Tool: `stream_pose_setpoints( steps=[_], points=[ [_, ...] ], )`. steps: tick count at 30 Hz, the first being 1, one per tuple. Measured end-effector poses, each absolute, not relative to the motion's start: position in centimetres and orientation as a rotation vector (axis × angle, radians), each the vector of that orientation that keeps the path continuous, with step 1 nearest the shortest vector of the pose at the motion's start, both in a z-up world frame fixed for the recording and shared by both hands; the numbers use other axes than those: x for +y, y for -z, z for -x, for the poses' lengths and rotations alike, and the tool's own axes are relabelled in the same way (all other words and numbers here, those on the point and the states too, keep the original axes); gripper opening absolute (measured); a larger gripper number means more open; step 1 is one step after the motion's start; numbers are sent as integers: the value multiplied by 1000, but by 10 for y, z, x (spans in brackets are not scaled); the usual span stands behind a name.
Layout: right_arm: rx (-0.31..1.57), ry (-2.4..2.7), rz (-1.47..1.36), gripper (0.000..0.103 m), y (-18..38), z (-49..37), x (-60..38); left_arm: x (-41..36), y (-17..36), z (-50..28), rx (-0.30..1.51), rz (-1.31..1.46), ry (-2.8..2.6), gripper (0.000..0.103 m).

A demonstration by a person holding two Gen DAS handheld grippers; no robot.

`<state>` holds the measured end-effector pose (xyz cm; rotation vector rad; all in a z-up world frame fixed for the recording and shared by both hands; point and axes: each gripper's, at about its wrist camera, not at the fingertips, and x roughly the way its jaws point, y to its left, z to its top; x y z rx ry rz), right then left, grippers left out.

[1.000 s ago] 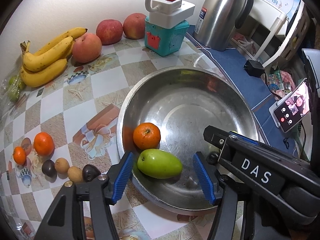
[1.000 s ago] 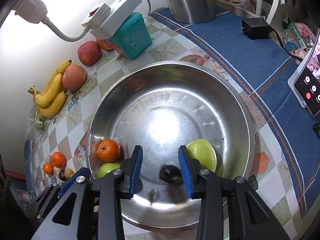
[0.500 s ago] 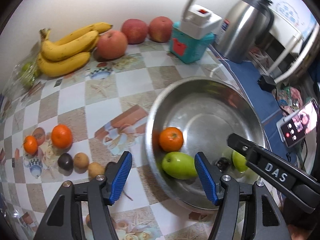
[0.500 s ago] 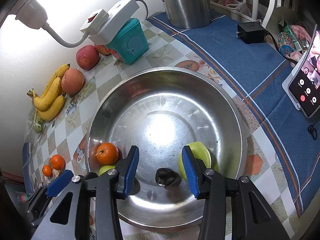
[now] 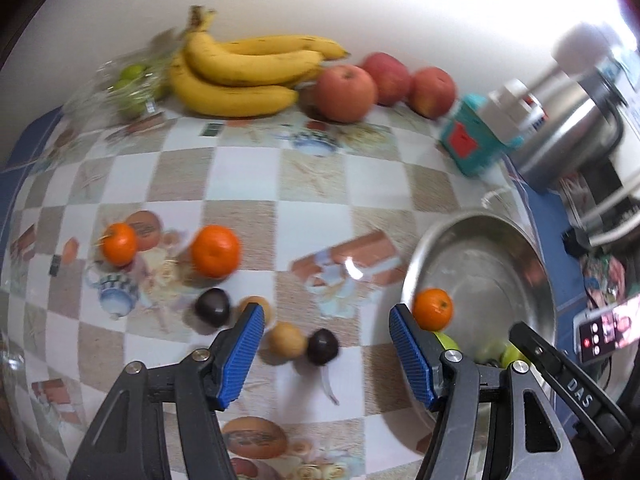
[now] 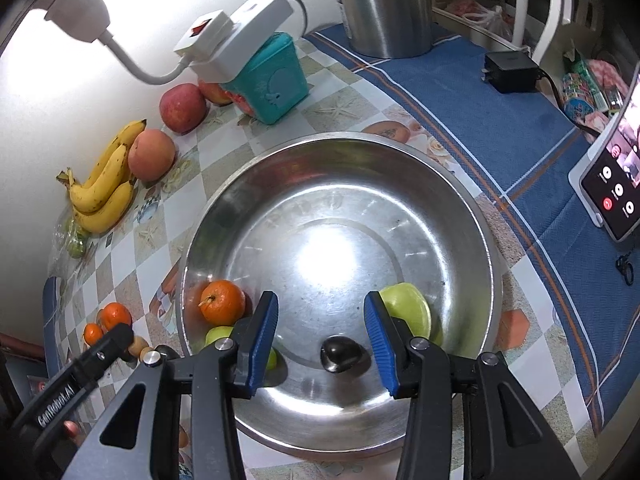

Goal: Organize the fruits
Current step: 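Withdraw both open tools from the basin back toward the fruit row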

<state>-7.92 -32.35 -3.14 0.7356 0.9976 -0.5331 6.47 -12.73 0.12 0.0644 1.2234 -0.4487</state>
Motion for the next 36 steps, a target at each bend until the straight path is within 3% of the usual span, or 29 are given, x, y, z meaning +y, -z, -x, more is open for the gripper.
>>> stream_pose_setpoints(
  steps=[6,8,11,17,23,26,33,36],
  points=[
    [1007,509,-700,46,28,71,-315,-107,-3,-77,1226,-24,376,69],
    [1012,504,-692,46,28,69,-312,-104,-2,-78,1229,-16,351,80],
    [1022,505,-675,67,28,67,-311,-100,-1,-80,1227,-18,322,82],
    [1042,510,-650,74,30,64,-311,-97,1,-80,1213,-40,271,99],
    [1059,505,-643,74,33,63,-310,-97,1,-80,1196,-63,247,103],
    [1056,506,-623,87,32,62,-309,-97,0,-79,1192,-73,245,103],
    [1039,494,-592,89,30,60,-306,-98,-4,-75,1166,-119,250,103],
    [1024,489,-587,98,30,60,-305,-98,-6,-74,1154,-140,245,103]
  ],
)
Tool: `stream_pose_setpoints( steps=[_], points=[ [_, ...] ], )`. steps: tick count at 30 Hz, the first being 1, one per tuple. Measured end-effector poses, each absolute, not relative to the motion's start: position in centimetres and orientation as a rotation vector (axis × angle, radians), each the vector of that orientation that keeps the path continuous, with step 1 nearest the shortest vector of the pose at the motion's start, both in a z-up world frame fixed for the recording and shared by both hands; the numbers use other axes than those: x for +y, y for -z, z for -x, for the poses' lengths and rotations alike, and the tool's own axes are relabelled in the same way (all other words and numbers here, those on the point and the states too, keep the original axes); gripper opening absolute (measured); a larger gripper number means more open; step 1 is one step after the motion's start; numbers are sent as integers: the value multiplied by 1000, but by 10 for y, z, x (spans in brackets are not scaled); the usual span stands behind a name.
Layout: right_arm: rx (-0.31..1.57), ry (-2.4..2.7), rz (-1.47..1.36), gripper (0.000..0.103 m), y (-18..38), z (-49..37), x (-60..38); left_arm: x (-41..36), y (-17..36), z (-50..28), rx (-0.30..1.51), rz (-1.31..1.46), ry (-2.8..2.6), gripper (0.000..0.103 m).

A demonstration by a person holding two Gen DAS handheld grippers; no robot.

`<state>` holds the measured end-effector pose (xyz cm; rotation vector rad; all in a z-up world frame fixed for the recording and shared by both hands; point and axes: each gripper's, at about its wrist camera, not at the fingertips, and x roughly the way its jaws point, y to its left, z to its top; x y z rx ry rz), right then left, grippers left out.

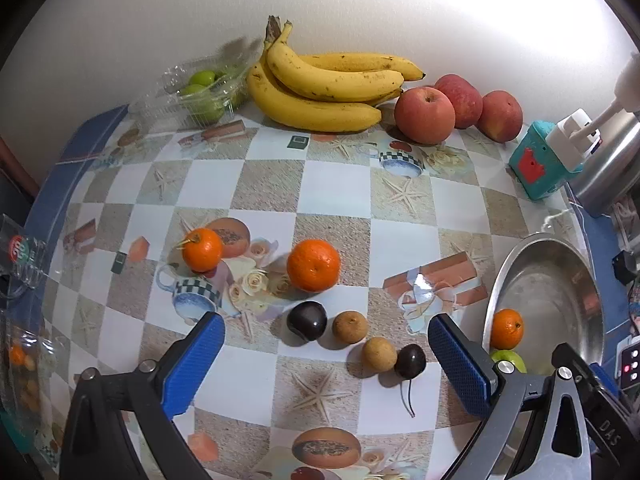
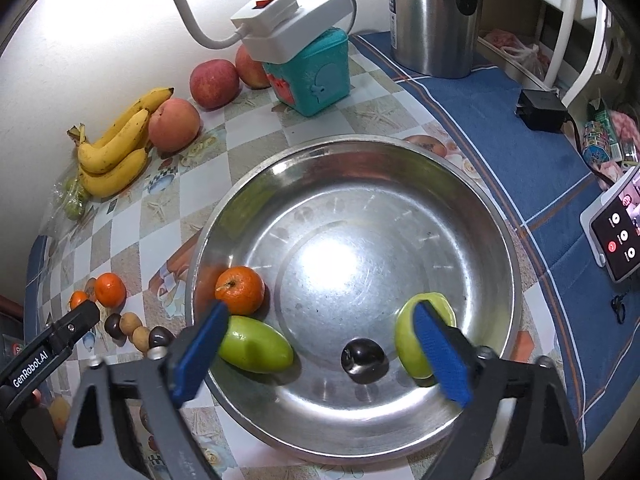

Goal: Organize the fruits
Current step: 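Withdraw both open tools from the basin back toward the fruit row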

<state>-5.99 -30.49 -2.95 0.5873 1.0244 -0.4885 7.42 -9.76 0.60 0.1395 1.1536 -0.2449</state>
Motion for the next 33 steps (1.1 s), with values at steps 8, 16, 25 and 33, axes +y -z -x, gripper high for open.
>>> stream_pose_setpoints(
  steps=[8,16,25,33],
  points=[
    [976,471,-589,98,26,59,-301,-91,-7,-76,1137,-123,243,103],
    [944,456,-613,98,23,58,-298,-83,-11,-76,1082,-89,254,103],
    [972,446,-542,98,25,47,-284,-73,-13,-79,1079,-89,262,103],
    [966,387,-491,98,20,35,-264,-57,-18,-86,1075,-77,232,103]
  ],
)
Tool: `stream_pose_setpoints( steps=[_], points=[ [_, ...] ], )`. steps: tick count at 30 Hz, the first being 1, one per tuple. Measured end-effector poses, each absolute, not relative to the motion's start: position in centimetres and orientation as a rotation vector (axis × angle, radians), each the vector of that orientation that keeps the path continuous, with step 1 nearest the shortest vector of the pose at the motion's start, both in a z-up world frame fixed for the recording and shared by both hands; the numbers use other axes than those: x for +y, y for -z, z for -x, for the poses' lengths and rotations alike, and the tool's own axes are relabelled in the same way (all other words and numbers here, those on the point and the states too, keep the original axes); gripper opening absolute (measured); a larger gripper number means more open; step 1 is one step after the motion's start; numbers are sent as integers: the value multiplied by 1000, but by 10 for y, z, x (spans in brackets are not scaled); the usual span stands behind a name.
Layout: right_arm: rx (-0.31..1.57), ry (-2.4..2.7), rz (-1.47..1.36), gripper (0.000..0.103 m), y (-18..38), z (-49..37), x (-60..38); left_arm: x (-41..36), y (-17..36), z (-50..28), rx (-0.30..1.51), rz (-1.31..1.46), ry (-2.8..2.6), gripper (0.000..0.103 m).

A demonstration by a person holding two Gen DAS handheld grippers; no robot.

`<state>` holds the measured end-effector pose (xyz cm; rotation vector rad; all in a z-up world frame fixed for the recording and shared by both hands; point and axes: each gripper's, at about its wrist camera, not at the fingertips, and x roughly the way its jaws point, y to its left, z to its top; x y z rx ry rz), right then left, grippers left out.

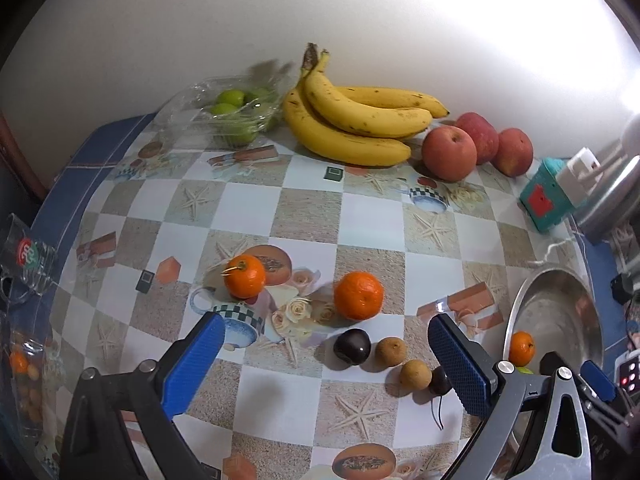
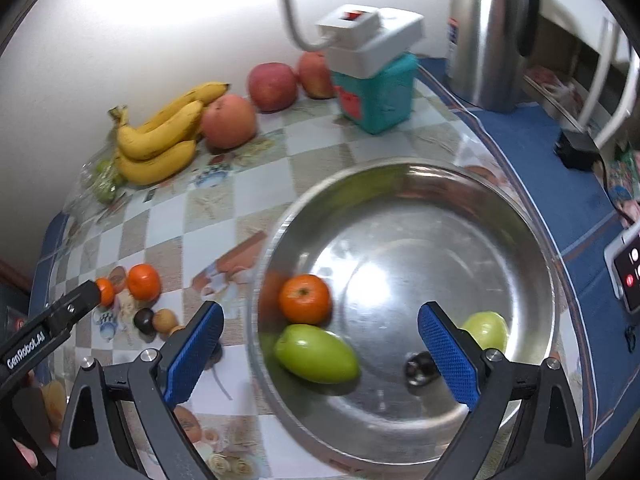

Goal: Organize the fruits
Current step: 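Withdraw both open tools from the basin back toward the fruit row, then move the right tool to the stemmed dark plum while the left tool approaches another dark plum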

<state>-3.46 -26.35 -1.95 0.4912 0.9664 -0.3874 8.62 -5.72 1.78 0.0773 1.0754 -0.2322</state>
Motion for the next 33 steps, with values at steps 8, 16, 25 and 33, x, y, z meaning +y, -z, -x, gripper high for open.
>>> stream_pose_setpoints(
  steps=[8,16,25,33],
  points=[
    [946,214,-446,98,11,10,-222,-36,-17,-97,1091,-19,211,103],
    [983,112,-422,78,20,-6,-193,-27,-9,-102,1118,14,231,101],
    [1035,93,-455,55,38,-10,-192,-40,12,-102,1200,36,298,81],
    [1080,80,-461,49,49,-13,-190,-46,28,-102,1257,72,331,61]
  ],
)
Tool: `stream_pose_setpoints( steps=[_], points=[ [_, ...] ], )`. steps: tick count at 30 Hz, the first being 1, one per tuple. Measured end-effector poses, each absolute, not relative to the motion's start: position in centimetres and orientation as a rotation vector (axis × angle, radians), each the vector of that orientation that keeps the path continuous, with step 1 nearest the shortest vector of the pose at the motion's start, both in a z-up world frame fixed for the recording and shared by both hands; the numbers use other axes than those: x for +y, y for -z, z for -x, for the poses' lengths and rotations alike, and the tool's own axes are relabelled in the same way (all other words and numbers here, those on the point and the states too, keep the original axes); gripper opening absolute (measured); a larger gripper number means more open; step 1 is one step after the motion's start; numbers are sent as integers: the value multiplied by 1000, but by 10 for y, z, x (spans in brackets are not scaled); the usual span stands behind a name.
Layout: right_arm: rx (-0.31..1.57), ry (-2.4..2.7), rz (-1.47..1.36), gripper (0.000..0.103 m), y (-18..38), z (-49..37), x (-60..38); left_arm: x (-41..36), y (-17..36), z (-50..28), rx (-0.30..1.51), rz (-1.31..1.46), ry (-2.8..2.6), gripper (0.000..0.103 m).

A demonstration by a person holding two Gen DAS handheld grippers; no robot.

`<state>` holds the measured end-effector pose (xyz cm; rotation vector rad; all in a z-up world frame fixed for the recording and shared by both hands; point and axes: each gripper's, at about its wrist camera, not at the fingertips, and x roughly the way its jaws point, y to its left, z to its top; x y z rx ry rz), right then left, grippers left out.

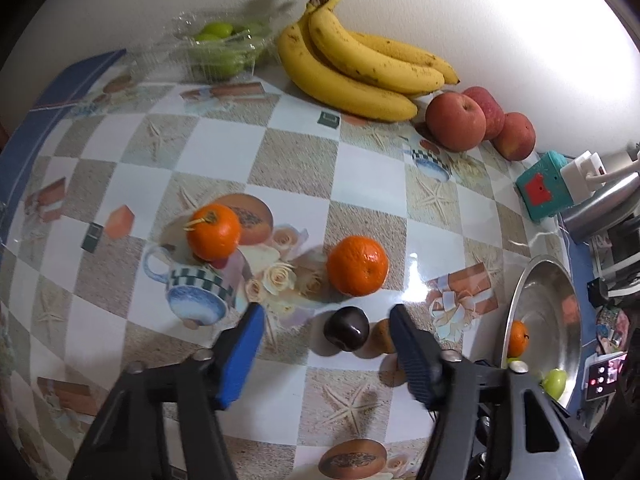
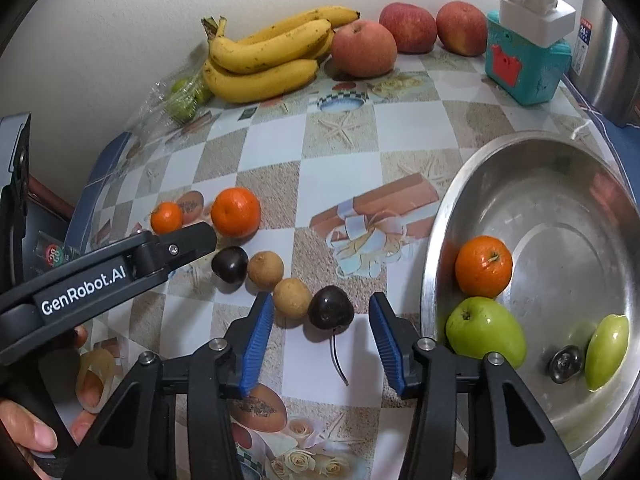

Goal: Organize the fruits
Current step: 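Move the right tool to the stemmed dark plum while the left tool approaches another dark plum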

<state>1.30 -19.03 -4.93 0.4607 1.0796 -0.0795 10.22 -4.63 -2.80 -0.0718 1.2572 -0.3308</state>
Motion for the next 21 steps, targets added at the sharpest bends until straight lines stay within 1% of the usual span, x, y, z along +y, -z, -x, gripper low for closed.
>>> stream_pose_setpoints(
  steps=[1,3,5,12,15,18,20,21],
  points=[
    [1084,79,-468,49,51,-13,-191,-46,30,-102,1266,83,334,59],
    [1088,77,-478,49,52,-13,-192,-46,33,-103,1279,100,342,59],
    [1094,74,-479,49,53,-12,-193,-48,35,-103,1284,99,342,54],
    [1105,73,-511,49,57,-11,-197,-50,42,-103,1314,130,359,50],
    [1107,68,-521,44,59,-11,-197,-49,45,-104,1323,139,355,46],
    [1106,68,-531,43,61,-11,-198,-48,46,-105,1328,149,356,43],
    [1106,67,-539,43,61,-12,-198,-48,47,-105,1332,154,361,38],
    [1105,66,-544,43,62,-12,-199,-49,47,-105,1335,156,365,37]
  ],
)
